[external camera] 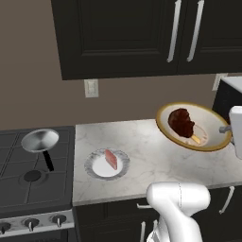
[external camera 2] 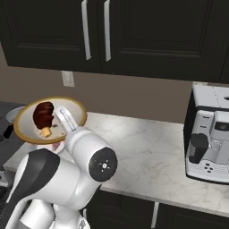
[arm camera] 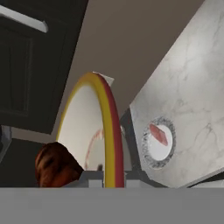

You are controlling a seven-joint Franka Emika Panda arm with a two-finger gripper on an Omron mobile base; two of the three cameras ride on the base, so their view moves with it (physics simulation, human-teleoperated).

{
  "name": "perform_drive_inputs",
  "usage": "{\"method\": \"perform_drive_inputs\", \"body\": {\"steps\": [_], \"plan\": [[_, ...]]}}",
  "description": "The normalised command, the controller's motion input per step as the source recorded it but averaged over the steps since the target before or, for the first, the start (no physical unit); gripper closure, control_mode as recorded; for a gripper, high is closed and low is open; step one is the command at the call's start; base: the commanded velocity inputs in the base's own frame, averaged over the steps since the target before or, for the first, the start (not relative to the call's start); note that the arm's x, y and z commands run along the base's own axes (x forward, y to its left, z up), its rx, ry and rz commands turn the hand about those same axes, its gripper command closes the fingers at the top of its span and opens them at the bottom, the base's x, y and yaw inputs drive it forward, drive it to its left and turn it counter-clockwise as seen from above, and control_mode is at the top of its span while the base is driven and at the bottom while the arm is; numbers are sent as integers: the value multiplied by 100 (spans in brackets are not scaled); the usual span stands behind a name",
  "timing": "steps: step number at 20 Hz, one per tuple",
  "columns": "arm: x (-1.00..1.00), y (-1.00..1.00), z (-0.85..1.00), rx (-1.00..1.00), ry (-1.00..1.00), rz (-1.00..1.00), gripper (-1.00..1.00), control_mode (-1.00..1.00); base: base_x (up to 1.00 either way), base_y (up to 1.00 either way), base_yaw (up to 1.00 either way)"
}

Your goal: Place one of the steaks on the plate and the other in the bowl. Then place the bowl in the fridge.

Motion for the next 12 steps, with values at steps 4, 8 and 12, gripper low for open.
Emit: {"method": "perform_drive_inputs", "body": {"steps": [4, 8, 12], "plan": [[3, -6, 0, 1, 1, 0, 100, -100, 0, 0, 0], [16, 0, -3, -3, 17, 0, 100, -100, 0, 0, 0], [18, 0, -6, -10, 23, 0, 100, -100, 0, 0, 0]]}}
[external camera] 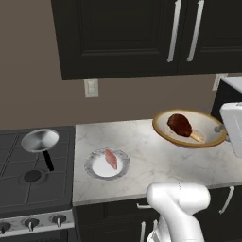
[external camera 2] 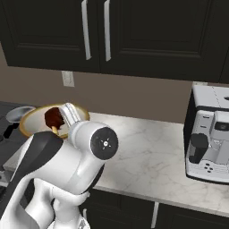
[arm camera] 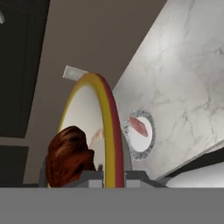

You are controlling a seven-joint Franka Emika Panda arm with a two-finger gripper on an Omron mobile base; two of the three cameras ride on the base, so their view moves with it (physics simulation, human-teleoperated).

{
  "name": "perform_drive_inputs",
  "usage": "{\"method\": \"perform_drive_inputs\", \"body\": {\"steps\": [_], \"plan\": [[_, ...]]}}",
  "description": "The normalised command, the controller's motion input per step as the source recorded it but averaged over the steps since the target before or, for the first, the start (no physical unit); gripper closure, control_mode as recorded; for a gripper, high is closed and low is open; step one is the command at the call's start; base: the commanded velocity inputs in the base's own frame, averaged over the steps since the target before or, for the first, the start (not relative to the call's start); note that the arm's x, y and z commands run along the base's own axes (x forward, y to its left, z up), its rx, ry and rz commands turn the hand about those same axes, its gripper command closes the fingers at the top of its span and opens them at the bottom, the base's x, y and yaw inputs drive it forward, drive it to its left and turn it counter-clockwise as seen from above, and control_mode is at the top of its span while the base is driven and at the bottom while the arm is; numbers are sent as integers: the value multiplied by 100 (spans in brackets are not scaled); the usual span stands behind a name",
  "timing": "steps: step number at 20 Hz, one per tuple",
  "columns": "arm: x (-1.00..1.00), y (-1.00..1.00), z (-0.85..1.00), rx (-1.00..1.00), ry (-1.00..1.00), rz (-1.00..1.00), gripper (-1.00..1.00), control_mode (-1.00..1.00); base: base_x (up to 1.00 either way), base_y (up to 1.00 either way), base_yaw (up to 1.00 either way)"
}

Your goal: Place one of the steaks on the plate and the other in the bowl. Then place the bowl in the fridge.

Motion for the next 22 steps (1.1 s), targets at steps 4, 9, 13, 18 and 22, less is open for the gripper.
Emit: {"method": "perform_drive_inputs", "body": {"steps": [4, 9, 13, 18, 22], "plan": [[23, 1, -10, -3, 7, 0, 100, -100, 0, 0, 0], [2, 0, 0, 0, 0, 0, 100, -100, 0, 0, 0], [0, 0, 0, 0, 0, 0, 100, 100, 0, 0, 0], [0, 0, 0, 0, 0, 0, 100, 100, -2, 0, 0], [0, 0, 0, 0, 0, 0, 100, 100, -78, 0, 3]]}}
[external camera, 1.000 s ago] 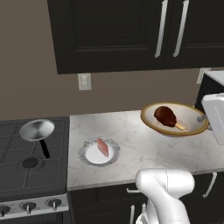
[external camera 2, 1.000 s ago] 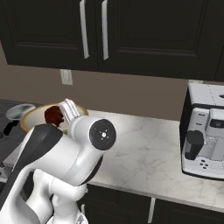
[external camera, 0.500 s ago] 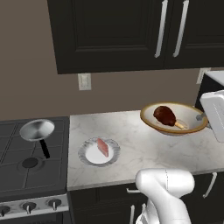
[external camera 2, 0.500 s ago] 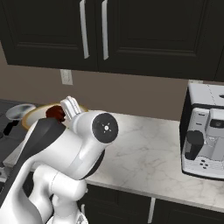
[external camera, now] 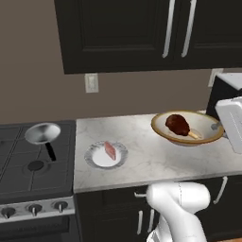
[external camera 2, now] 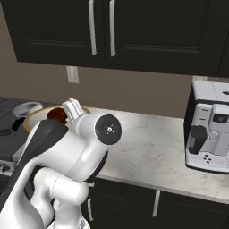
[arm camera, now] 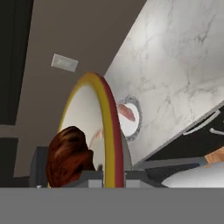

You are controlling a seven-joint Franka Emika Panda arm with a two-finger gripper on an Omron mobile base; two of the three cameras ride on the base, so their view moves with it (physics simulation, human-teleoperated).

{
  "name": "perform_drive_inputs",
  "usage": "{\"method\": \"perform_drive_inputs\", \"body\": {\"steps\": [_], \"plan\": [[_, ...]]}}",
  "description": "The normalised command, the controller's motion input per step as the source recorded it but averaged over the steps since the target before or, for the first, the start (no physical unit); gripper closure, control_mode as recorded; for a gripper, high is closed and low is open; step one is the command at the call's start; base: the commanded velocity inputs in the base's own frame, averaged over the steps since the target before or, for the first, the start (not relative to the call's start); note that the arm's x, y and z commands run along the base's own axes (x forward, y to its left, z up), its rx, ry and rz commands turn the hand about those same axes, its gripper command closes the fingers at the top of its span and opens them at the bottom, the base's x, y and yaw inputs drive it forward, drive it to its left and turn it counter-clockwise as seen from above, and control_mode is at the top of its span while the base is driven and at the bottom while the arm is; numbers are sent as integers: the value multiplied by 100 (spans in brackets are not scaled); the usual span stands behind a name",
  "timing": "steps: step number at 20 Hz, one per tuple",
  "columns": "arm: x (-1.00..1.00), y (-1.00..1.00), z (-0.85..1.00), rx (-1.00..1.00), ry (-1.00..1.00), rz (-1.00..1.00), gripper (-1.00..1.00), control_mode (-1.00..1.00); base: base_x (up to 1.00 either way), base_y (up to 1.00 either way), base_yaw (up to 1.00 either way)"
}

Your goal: Place one of the steaks on the plate and the other in the bowl. Then place the bowl in the fridge.

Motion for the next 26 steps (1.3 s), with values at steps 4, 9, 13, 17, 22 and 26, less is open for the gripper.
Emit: {"method": "perform_drive_inputs", "body": {"steps": [4, 9, 13, 17, 22, 26], "plan": [[0, 0, 0, 0, 0, 0, 100, 100, -99, 6, 9], [0, 0, 0, 0, 0, 0, 100, 100, -89, 40, 9], [0, 0, 0, 0, 0, 0, 100, 100, -73, 82, 5], [0, 0, 0, 0, 0, 0, 100, 100, -56, 100, 2], [0, 0, 0, 0, 0, 0, 100, 100, -48, 100, 0], [0, 0, 0, 0, 0, 0, 100, 100, -34, 100, 0]]}}
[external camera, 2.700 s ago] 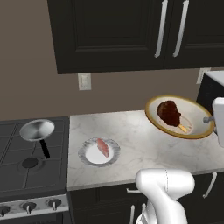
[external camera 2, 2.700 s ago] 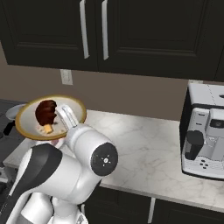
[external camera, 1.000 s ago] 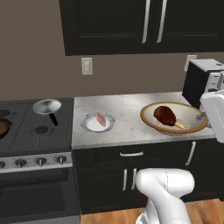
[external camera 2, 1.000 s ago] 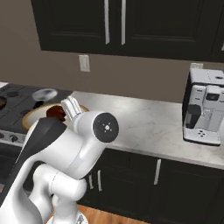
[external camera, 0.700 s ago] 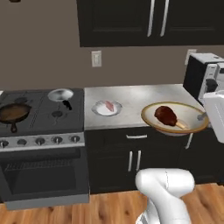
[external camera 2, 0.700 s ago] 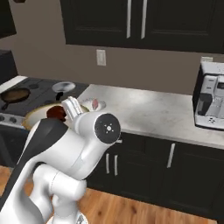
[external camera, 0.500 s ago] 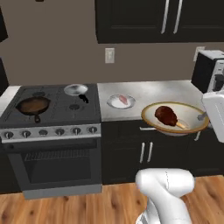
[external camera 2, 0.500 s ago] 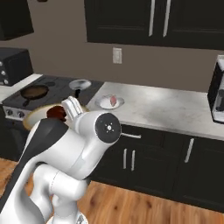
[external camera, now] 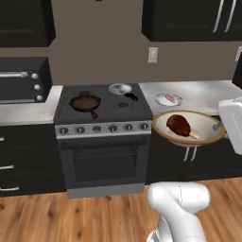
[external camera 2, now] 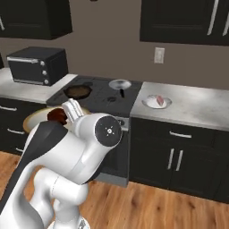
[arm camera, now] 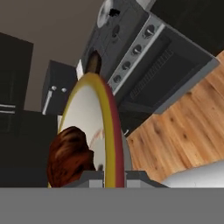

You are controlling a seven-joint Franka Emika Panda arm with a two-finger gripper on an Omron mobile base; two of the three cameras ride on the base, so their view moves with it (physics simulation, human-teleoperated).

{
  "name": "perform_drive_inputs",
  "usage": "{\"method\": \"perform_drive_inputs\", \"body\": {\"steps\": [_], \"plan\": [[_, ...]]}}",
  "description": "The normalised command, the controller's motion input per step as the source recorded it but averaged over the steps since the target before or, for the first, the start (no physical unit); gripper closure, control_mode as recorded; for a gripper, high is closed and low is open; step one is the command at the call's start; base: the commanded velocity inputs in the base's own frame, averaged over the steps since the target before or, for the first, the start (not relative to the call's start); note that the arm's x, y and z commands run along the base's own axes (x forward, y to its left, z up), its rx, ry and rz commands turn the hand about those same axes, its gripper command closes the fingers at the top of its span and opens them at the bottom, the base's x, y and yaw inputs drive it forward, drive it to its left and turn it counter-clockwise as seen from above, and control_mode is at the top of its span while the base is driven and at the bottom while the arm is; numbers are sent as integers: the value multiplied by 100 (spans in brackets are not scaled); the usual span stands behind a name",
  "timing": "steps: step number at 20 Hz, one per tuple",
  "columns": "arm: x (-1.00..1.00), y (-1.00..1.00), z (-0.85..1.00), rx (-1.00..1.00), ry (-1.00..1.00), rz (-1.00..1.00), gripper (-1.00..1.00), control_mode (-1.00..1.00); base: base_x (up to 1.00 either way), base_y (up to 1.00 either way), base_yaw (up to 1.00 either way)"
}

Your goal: Place one of the steaks on the plate and the other in the bowl. Then place the bowl in the fridge.

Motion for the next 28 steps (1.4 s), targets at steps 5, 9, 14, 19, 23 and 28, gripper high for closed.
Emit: {"method": "perform_drive_inputs", "body": {"steps": [5, 9, 14, 19, 23, 28], "plan": [[0, 0, 0, 0, 0, 0, 100, 100, -22, 100, 0], [0, 0, 0, 0, 0, 0, 100, 100, -16, 100, 0], [0, 0, 0, 0, 0, 0, 100, 100, -18, 100, 0], [0, 0, 0, 0, 0, 0, 100, 100, -20, 100, 0], [0, 0, 0, 0, 0, 0, 100, 100, -20, 100, 0], [0, 0, 0, 0, 0, 0, 100, 100, -21, 100, 0]]}}
